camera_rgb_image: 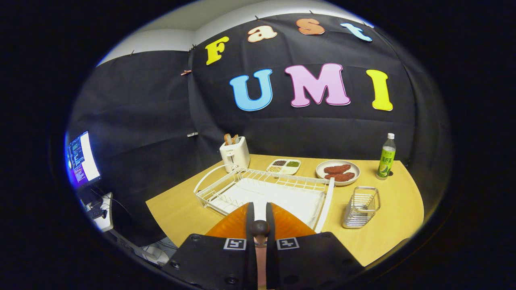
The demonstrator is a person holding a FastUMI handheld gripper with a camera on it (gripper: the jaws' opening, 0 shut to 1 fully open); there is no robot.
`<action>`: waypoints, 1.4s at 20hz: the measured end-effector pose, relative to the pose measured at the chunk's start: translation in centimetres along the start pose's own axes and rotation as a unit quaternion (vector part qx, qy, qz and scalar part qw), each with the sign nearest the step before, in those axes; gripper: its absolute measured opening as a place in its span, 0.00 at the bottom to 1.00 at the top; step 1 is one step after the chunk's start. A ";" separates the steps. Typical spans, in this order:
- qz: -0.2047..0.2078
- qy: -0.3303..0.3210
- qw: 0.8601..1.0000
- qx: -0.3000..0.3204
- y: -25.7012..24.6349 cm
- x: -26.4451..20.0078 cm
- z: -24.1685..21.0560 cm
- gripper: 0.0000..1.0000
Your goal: Take the plate from the dish rack, then take the spoon from the basket and place it into the plate.
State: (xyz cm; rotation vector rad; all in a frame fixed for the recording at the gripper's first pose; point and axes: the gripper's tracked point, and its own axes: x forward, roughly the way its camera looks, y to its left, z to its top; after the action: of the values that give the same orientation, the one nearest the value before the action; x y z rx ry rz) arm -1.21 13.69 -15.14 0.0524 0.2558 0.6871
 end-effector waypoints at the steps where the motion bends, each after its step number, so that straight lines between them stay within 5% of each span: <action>1: 0.001 0.002 1.000 0.000 0.7 0.9 -0.9 0.13; 7: 0.008 0.031 0.999 0.000 3.1 4.3 -6.3 0.12; 20: -0.015 0.088 0.996 0.011 1.0 2.3 -9.5 0.22; 25: -0.029 0.073 0.997 0.014 -0.1 1.3 -6.9 0.91; 26: -0.036 0.062 0.997 0.010 -0.4 1.0 -5.6 0.99; 28: -0.054 0.042 0.998 -0.001 -1.2 0.0 -3.1 0.98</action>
State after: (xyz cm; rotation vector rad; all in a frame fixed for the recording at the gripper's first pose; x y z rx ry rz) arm -1.24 12.66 -18.25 0.0075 0.3369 0.5829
